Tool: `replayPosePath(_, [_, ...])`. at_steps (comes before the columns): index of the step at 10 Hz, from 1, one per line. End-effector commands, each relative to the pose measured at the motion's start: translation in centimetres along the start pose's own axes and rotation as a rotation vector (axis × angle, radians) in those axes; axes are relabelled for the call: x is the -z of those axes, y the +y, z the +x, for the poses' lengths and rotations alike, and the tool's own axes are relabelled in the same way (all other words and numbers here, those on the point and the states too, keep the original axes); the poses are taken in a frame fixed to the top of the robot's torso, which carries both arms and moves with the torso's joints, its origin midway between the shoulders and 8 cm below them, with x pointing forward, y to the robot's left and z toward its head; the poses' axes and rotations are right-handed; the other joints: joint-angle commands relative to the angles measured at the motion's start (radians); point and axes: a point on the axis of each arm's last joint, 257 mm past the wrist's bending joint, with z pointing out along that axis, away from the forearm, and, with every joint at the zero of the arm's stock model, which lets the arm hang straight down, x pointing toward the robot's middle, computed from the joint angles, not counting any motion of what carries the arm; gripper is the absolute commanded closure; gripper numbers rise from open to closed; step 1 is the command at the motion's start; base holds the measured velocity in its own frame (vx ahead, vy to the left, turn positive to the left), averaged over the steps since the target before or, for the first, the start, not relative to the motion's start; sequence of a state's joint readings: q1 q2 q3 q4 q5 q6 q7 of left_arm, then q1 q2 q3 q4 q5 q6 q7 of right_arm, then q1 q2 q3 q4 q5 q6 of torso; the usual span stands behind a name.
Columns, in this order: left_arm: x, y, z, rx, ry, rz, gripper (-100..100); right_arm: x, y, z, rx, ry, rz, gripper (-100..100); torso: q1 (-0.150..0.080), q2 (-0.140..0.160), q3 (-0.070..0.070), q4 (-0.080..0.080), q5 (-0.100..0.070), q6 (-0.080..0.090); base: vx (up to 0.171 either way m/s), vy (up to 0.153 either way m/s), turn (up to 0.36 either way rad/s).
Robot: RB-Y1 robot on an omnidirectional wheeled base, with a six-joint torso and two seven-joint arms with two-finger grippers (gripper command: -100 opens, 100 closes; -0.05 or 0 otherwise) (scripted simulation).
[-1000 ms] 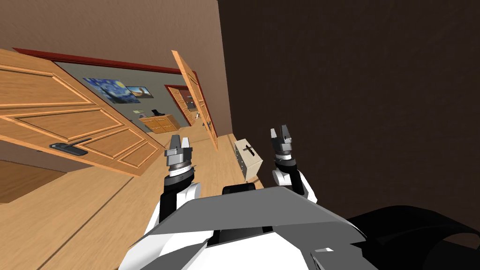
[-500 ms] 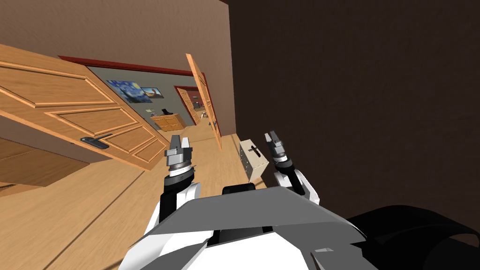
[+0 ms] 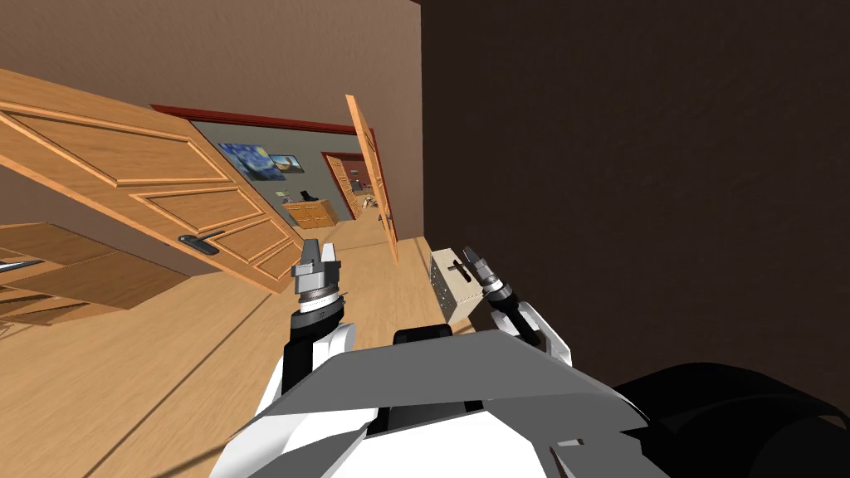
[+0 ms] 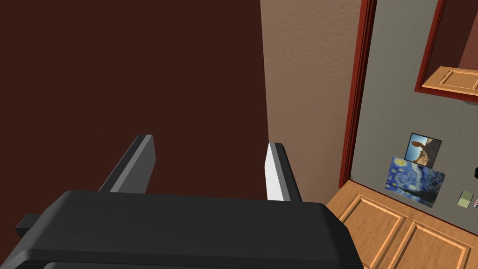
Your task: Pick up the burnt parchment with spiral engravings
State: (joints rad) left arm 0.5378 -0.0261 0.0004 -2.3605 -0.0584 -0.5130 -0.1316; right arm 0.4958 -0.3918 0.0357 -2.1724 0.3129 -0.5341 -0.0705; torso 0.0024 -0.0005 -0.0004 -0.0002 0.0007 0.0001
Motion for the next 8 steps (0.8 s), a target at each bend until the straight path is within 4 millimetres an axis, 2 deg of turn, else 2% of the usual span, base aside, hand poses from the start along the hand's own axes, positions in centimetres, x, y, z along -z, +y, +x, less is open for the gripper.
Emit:
replayPosePath(1, [0.0, 0.0, 0.0, 0.0, 0.0, 0.0, 0, 1.8, -3.2, 1.4, 0.036, 0.078, 0.083, -100, 0.0, 0.0, 0.0, 0.0, 0.0, 0.0, 0.015, 0.046, 0.096])
replayPosePath(2, [0.0, 0.0, 0.0, 0.0, 0.0, 0.0, 0, 1.9, -3.2, 1.6, 0.044, 0.084, 0.084, -100, 0.0, 0.0, 0.0, 0.0, 0.0, 0.0, 0.075, 0.071, 0.218])
replayPosePath(3, [0.0, 0.0, 0.0, 0.0, 0.0, 0.0, 0, 3.3, -5.4, 2.4, 0.075, 0.138, 0.138, -100, 0.002, -0.003, -0.001, 0.0, 0.0, -0.001, 0.188, 0.071, 0.365])
replayPosePath(4, [0.0, 0.0, 0.0, 0.0, 0.0, 0.0, 0, 3.4, -5.6, 2.5, 0.076, 0.141, 0.143, -100, 0.001, -0.009, -0.005, -0.002, 0.0, -0.001, 0.166, 0.03, 0.072])
replayPosePath(5, [0.0, 0.0, 0.0, 0.0, 0.0, 0.0, 0, 5.3, -8.1, 3.1, 0.106, 0.195, 0.207, -100, 0.0, -0.009, -0.005, -0.002, 0.0, 0.0, 0.127, 0.049, 0.117])
replayPosePath(6, [0.0, 0.0, 0.0, 0.0, 0.0, 0.0, 0, 5.3, -8.1, 3.2, 0.111, 0.198, 0.207, -100, 0.001, -0.008, -0.004, -0.002, 0.0, 0.0, 0.068, 0.032, 0.061])
replayPosePath(7, [0.0, 0.0, 0.0, 0.0, 0.0, 0.0, 0, 7.0, -10.0, 3.5, 0.145, 0.251, 0.258, -100, 0.0, -0.004, -0.003, -0.001, 0.0, 0.0, 0.067, 0.019, 0.142])
replayPosePath(8, [0.0, 0.0, 0.0, 0.0, 0.0, 0.0, 0, 7.4, -10.6, 3.7, 0.146, 0.256, 0.274, -100, -0.001, -0.004, -0.002, -0.001, 0.0, 0.0, 0.06, 0.011, 0.095])
